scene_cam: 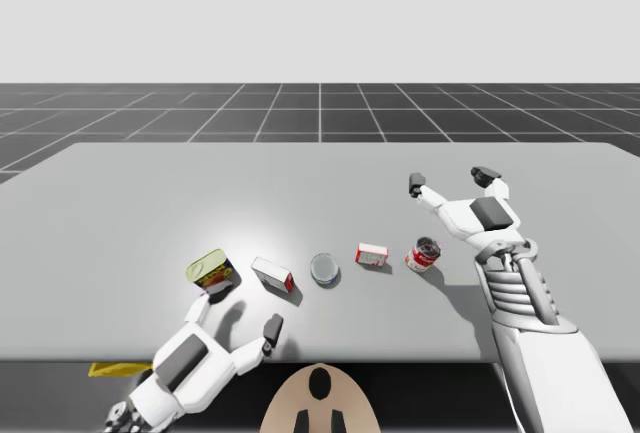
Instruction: Grasp the pudding box and hold it up.
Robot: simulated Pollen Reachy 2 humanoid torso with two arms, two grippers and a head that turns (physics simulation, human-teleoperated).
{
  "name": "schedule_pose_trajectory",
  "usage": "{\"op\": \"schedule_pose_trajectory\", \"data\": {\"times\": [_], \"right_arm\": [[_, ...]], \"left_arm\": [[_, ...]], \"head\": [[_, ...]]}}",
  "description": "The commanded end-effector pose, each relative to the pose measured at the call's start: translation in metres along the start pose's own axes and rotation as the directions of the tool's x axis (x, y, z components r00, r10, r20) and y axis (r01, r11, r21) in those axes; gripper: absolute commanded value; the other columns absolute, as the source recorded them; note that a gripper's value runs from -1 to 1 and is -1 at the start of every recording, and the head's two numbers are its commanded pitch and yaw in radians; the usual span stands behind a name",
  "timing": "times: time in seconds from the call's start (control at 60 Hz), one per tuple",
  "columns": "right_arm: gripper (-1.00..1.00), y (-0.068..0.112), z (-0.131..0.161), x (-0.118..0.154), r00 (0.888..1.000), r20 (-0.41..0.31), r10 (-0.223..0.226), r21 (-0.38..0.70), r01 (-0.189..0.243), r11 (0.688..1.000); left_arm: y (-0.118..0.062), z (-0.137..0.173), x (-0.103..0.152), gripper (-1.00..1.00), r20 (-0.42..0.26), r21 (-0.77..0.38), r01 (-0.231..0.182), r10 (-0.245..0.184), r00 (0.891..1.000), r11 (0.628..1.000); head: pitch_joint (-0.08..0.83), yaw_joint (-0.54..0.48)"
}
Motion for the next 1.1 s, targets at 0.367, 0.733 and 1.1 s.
{"op": "schedule_pose_trajectory", "data": {"times": [0.367,0.733,1.1], "right_arm": [[-1.00,-0.001,0.001,0.002,1.000,0.008,-0.002,-0.005,0.002,1.000],[-1.00,-0.003,0.003,0.004,1.000,0.015,-0.005,-0.007,0.005,1.000],[-1.00,-0.003,0.003,0.005,1.000,0.016,-0.005,-0.009,0.005,1.000]], "left_arm": [[-0.022,-0.061,0.004,-1.00,0.019,0.099,-0.077,0.076,0.997,0.992],[-0.031,-0.085,0.010,-1.00,0.005,0.151,-0.108,0.109,0.994,0.983],[-0.035,-0.085,0.008,1.00,0.009,0.162,-0.105,0.105,0.994,0.981]], "head": [[0.725,0.19],[0.727,0.19],[0.717,0.20]]}}
